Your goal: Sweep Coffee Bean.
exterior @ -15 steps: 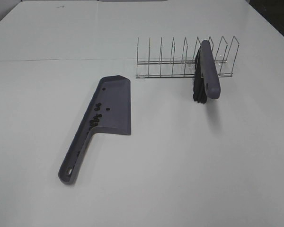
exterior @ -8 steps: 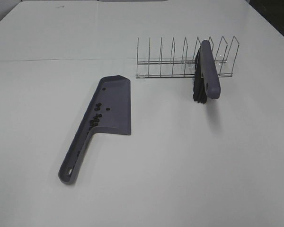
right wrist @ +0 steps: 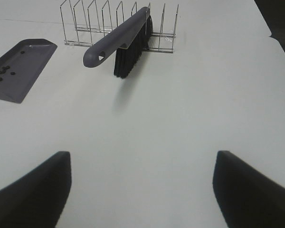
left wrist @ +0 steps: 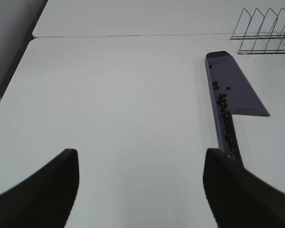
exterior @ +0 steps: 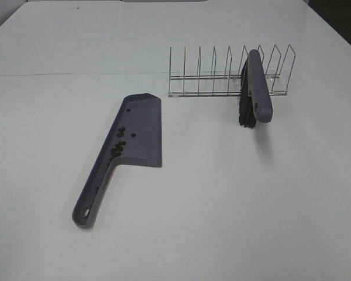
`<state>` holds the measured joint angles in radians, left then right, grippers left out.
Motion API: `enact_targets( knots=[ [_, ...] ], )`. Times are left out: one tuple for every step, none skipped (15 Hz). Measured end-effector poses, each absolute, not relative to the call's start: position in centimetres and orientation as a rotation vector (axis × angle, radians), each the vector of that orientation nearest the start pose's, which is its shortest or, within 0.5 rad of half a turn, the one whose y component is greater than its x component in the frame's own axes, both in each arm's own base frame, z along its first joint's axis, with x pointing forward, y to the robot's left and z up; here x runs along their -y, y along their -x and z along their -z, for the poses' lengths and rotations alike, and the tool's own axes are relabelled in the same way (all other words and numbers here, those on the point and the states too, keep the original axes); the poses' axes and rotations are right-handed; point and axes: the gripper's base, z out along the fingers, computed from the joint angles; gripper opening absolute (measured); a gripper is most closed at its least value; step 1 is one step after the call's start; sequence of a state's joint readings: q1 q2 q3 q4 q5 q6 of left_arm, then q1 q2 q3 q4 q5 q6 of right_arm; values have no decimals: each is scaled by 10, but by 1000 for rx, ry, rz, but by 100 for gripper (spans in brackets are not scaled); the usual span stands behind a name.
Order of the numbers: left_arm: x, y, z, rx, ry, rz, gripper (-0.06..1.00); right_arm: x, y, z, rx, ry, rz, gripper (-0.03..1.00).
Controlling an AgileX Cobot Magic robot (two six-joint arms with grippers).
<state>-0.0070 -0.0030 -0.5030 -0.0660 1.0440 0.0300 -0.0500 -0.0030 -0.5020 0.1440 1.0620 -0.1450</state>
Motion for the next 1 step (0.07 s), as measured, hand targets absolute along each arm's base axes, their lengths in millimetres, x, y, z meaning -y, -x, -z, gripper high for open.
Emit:
enact_targets(
  knots=[
    [5, 5, -280, -2020, -40, 64, 69, -12, 6, -278, -2030, 104, -50, 72]
  ],
)
